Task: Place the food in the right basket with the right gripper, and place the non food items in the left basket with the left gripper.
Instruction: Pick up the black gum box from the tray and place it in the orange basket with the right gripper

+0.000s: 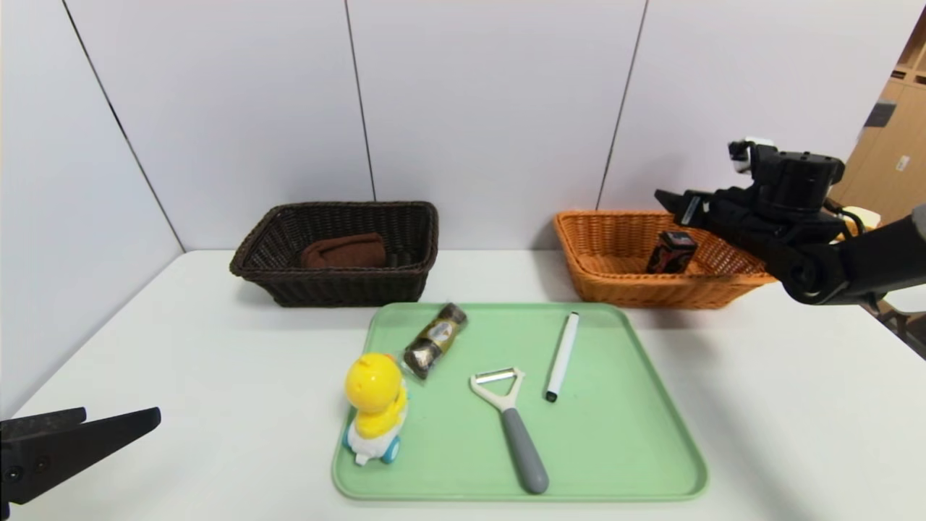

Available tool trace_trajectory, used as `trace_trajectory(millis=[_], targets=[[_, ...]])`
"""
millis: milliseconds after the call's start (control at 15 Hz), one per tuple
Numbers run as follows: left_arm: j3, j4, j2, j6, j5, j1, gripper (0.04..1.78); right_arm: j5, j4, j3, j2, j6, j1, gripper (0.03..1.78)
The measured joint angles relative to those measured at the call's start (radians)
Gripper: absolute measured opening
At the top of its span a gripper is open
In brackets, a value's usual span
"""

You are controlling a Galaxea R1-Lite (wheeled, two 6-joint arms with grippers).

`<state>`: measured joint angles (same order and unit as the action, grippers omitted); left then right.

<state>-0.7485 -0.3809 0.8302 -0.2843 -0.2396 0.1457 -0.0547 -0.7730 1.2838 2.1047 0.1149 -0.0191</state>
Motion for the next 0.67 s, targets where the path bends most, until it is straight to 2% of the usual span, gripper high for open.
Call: trace_trajectory(millis=[133, 200, 333, 467, 667], targets=[[0.0, 0.0, -0.001, 0.0, 0.0, 0.0, 1.69, 0.001, 0.098, 0.045, -0.067, 0.0, 0.024, 1.51], [-0.003, -0.001, -0.001, 0.0, 0.0, 0.0, 1.69, 0.0, 0.19, 0.069, -0.106, 0.004, 0.043, 1.53], [-0.008, -0.001, 0.0, -0.001, 0.0, 0.0, 1.69, -0.002, 0.438, 0.146, -0.186, 0.045, 0.1, 1.57], [-0.007, 0.0, 0.0, -0.017, 0.0, 0.0, 1.69, -0.008, 0.71, 0.279, -0.244, 0.136, 0.183, 1.61], [-0.006, 0.0, -0.005, -0.024, 0.0, 0.0, 1.69, -0.025, 1.127, 0.542, -0.267, 0.328, 0.339, 1.64]])
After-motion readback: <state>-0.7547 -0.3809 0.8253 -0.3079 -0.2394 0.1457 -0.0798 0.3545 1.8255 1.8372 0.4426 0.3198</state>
